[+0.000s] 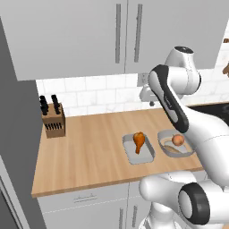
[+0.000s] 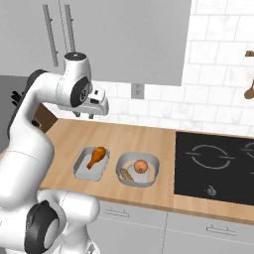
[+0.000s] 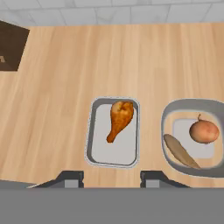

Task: Take the meat container that has the chicken drumstick and place it on the second highest rack of the freezer. Then take the vegetable container that has the onion and sweet potato and place it on the highest rack of the freezer.

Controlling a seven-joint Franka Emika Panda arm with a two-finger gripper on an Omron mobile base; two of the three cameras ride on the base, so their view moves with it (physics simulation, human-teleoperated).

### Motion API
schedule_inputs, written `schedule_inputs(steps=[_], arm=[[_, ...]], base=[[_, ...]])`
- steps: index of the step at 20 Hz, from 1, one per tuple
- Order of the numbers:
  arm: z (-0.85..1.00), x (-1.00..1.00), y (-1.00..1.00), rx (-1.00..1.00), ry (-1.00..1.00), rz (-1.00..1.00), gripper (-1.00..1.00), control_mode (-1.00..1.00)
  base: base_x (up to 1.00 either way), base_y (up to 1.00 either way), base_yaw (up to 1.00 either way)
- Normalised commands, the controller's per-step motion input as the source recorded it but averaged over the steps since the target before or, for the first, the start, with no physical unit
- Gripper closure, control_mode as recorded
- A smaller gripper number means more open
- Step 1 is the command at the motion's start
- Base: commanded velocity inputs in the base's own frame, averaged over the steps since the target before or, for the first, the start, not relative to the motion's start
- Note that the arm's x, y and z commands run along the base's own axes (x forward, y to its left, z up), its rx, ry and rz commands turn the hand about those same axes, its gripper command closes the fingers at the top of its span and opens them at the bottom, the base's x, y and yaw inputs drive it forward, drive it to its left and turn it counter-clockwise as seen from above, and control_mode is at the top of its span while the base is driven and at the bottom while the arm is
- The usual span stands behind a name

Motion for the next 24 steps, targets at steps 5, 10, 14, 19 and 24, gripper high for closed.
schedule_inputs(steps=[5,10,14,19,24], arm=[[-0.06,-0.20,0.02,0.00,0.00,0.00,-1.00,-1.00],[-0.79,-0.65,0.06,0.07,0.01,-0.11,-1.00,-1.00],[-0.77,-0.56,0.06,0.01,0.05,-0.09,-1.00,-1.00],[-0.33,-0.61,0.07,-0.14,0.00,0.30,-1.00,-1.00],[-0.20,-0.52,0.14,-0.22,0.09,0.35,-1.00,-1.00]], base=[[0.00,0.00,0.00],[0.00,0.00,0.00],[0.00,0.00,0.00],[0.00,0.00,0.00],[0.00,0.00,0.00]])
